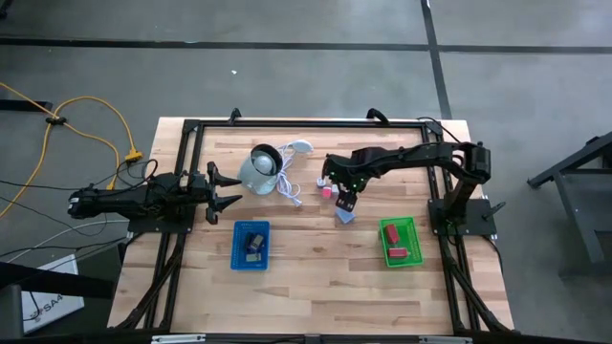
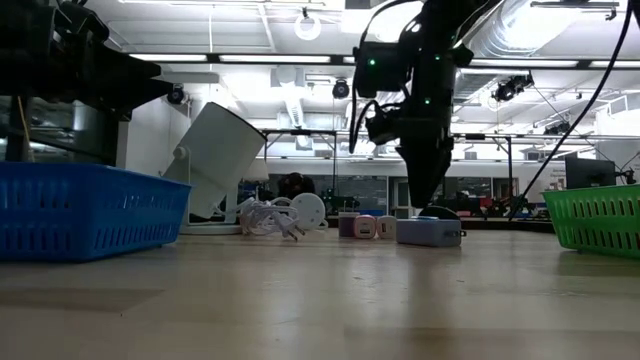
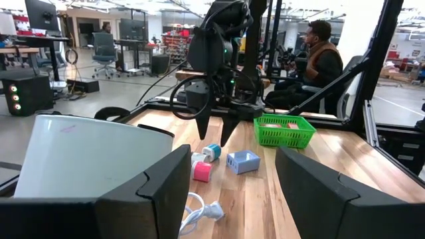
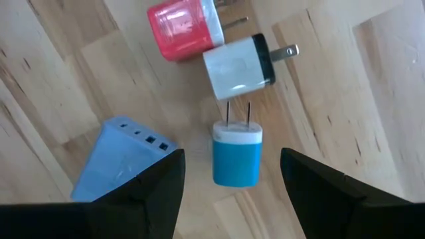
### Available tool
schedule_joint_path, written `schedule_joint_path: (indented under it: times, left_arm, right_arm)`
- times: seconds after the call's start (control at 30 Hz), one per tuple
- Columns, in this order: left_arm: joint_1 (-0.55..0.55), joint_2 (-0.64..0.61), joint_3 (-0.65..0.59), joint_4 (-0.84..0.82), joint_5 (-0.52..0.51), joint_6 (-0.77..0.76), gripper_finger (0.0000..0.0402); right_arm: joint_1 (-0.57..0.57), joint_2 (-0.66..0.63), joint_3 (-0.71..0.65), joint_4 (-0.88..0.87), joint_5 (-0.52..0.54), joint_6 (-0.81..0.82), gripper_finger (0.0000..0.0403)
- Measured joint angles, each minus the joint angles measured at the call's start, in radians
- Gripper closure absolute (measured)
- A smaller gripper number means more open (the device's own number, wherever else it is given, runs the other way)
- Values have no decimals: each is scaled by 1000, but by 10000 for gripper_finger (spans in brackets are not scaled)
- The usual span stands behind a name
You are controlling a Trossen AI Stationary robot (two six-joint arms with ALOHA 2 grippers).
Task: Pick & Place Office items
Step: Put the blue charger adapter into the green bin
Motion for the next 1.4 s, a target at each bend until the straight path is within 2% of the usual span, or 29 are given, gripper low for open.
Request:
schedule_joint_path:
  times: [0.4,0.7,1.4]
  left_arm:
    - [0,0,0,0,0,0,189]
    - [0,0,0,0,0,0,189]
    - [0,0,0,0,0,0,189]
  right_arm:
    - [14,0,0,0,27,14,168]
    - [19,78,-1,-1,28,26,168]
    - [17,79,0,3,49,23,168]
